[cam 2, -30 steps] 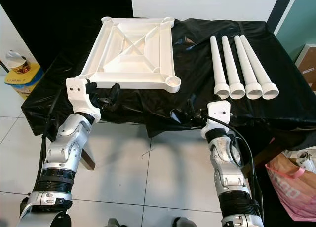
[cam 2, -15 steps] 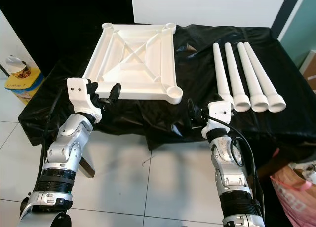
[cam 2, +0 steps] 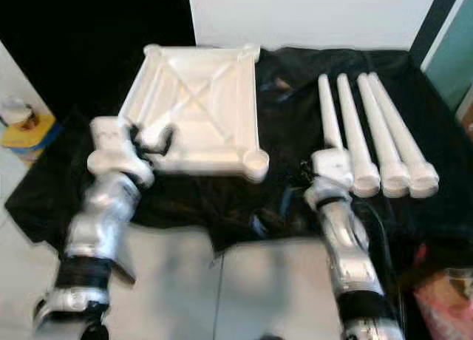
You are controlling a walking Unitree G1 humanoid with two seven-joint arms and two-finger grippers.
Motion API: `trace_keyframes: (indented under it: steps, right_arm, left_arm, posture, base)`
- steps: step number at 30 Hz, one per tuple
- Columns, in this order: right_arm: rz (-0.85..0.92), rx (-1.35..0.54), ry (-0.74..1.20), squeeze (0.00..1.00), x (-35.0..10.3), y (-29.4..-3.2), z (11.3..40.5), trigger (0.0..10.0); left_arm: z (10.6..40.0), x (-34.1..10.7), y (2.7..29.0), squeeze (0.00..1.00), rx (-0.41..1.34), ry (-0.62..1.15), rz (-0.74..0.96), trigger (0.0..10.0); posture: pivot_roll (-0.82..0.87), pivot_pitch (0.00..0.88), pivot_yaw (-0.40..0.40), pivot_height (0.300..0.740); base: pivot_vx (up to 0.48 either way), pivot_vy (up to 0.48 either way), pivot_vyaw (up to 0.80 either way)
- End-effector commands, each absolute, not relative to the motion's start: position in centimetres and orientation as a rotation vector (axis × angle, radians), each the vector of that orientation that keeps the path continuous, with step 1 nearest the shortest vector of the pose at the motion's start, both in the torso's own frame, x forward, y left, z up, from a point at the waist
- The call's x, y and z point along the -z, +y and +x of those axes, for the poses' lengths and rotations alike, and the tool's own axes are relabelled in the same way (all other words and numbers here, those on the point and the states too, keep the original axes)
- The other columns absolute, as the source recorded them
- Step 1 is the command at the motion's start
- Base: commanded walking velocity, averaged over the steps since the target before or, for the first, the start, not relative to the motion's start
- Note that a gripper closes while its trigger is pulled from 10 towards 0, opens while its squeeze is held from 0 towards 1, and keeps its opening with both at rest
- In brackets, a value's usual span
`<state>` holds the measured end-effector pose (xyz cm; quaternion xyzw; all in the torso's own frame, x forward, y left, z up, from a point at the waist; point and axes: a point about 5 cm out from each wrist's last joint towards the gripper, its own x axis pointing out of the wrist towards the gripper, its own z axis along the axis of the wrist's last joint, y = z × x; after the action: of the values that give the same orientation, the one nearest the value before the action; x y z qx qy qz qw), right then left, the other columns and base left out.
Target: Building children table
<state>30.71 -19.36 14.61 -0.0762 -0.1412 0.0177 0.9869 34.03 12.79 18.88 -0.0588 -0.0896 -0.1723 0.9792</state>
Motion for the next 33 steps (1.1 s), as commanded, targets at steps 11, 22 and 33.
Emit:
trace_keyframes:
  steps: [11, 22, 33]
  right_arm:
    - [-0.149, -0.073, -0.291, 0.00, -14.6, -18.3, 30.8, 10.0]
    - [-0.060, 0.067, -0.199, 0.00, -14.5, -18.6, 31.2, 10.0]
    - [-0.095, 0.219, -0.090, 0.00, -13.4, -20.0, 30.9, 10.0]
  left_arm:
    - [33.9, -18.9, 14.0, 0.00, 0.297, -0.181, -0.125, 10.0]
    - [33.2, -19.0, 12.1, 0.00, 0.452, -0.152, -0.097, 10.0]
    - [32.2, -18.8, 9.5, 0.00, 0.632, -0.105, -0.031, 10.0]
  posture:
    - [-0.08, 0.051, -0.003, 0.740]
    - [-0.09, 0.072, 0.008, 0.740]
    - [-0.10, 0.085, 0.023, 0.740]
  base:
    - [0.148, 0.000, 0.00]
    - [0.000, 0.000, 0.00]
    - [0.000, 0.000, 0.00]
